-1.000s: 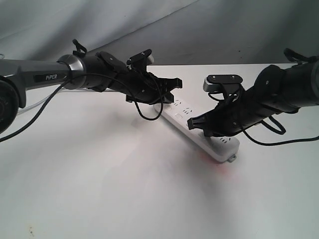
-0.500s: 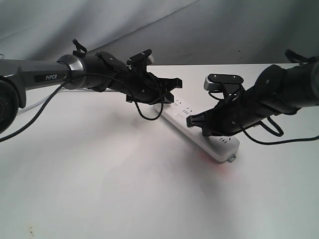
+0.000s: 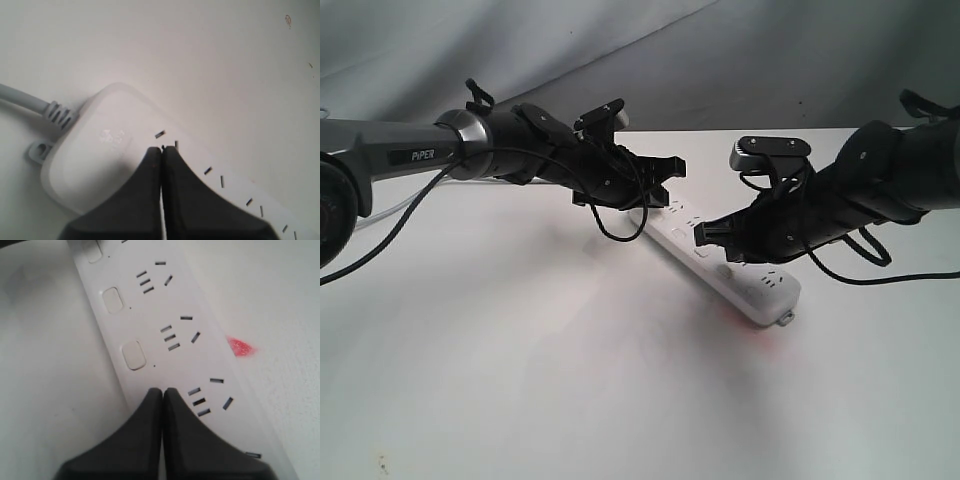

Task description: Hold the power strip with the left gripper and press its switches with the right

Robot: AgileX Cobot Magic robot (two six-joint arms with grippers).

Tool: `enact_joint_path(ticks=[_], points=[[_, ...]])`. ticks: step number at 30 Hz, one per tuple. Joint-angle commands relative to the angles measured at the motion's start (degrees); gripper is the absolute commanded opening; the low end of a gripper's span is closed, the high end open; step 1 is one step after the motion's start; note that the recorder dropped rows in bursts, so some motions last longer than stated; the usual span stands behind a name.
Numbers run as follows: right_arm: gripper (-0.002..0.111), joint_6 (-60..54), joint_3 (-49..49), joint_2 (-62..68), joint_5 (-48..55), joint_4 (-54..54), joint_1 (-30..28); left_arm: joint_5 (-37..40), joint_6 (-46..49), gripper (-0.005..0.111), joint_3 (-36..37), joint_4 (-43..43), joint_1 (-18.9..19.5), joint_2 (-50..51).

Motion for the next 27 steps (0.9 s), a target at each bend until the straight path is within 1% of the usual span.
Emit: enact_joint_path(ticks=[1, 10, 27], points=[[0.000, -0.6, 0.1, -0.3, -0.5, 0.2, 0.0, -0.6, -0.2, 0.000, -0.2, -0.3, -0.2, 0.1], [0.000, -0.6, 0.1, 1.4, 1.7, 0.7, 0.0, -0.6, -0.2, 0.000, -0.2, -0.3, -0.2, 0.1], [0.000, -1.7, 0.1, 5.8, 3.0, 0.6, 0.0, -0.6, -0.4, 0.000, -0.2, -0.3, -0.2, 0.1]])
